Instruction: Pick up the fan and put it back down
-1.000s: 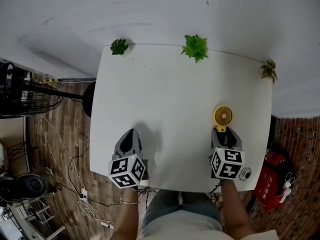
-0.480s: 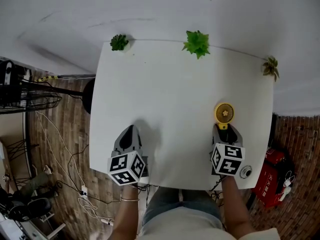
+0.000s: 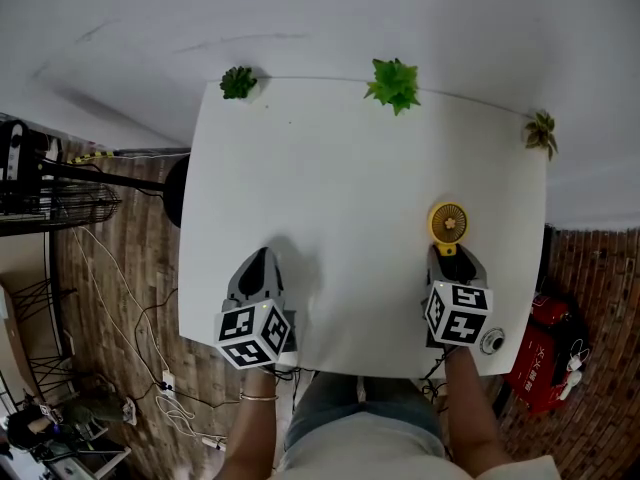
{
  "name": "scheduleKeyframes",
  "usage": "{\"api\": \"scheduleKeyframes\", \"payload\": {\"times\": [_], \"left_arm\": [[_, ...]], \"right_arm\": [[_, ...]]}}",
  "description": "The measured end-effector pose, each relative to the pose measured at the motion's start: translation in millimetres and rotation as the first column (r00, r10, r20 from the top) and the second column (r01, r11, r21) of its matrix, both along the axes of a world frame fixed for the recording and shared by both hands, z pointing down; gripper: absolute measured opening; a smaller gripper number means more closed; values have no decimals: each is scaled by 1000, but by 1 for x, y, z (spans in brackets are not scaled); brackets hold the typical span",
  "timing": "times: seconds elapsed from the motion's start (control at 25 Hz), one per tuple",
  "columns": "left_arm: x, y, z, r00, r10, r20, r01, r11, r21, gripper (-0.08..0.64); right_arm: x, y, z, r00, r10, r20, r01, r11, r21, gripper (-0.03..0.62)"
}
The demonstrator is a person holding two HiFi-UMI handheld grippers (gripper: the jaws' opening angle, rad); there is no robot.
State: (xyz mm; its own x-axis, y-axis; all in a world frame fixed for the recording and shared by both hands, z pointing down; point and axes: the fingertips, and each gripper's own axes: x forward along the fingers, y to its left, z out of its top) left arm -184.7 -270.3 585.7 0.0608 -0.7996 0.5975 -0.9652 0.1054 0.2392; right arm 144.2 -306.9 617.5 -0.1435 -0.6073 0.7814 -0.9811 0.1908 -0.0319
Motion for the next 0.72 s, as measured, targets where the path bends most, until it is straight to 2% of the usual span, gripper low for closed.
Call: {"api": "scheduleKeyframes", "payload": {"times": [0.4,0.72], "left_arm": [[5,1,-5,1000,20,-3,-20,1000,16,11],[16,9,-15,999,40,-4,-40,998,40,11]], "right_arm": [[-1,2,-3,1000,5,23,-5,1000,-1,176],[5,9,-24,999,2,33,-4,998,57,176]]}}
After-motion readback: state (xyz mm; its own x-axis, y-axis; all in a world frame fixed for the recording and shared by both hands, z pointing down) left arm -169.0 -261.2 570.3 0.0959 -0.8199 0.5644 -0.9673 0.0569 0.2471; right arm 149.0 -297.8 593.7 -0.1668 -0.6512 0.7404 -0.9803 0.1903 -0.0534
